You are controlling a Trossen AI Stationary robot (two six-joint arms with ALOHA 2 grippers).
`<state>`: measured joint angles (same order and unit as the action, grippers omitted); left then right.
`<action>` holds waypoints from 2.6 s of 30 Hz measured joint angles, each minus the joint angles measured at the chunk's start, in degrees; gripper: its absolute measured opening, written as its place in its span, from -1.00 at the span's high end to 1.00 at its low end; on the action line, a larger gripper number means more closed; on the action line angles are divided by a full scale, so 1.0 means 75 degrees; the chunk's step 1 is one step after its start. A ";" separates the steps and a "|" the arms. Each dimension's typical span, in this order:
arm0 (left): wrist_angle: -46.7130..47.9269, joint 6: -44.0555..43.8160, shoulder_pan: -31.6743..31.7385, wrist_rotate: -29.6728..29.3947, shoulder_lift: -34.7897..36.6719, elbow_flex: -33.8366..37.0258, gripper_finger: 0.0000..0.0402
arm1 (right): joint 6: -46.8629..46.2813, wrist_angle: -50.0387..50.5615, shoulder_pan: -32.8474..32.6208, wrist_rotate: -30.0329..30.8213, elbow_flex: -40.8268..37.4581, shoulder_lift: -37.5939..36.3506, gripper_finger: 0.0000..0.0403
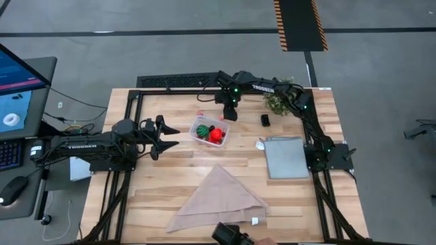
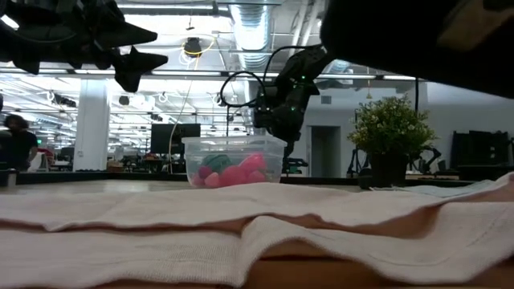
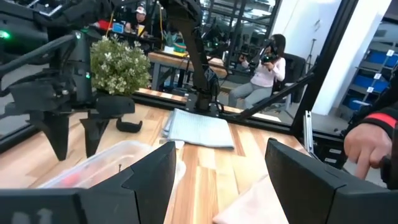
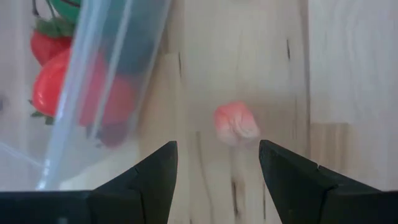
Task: Pick and placing Produce into tupperware
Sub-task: Put the right peach into the transparent bin
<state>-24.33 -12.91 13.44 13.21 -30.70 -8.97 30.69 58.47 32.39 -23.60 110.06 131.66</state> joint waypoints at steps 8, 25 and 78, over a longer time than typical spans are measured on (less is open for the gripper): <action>0.0145 -0.0006 -0.0001 0.0078 0.0000 0.0000 -0.17 | -0.0264 0.0043 0.0013 0.0565 0.0000 -0.0022 -0.23; 0.0457 -0.0050 -0.0001 0.0204 -0.0003 -0.0003 -0.17 | -0.5329 -0.0010 -0.0298 0.0337 0.0000 -0.0041 -0.23; 0.0052 -0.0915 -0.0077 -0.0304 0.0000 -0.0006 -0.17 | -0.5650 -0.8906 -0.1264 0.4385 -0.7634 -0.3911 -0.23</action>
<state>-23.94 -19.77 12.86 10.93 -30.70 -9.02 -11.69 -8.32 22.91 9.29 52.81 102.32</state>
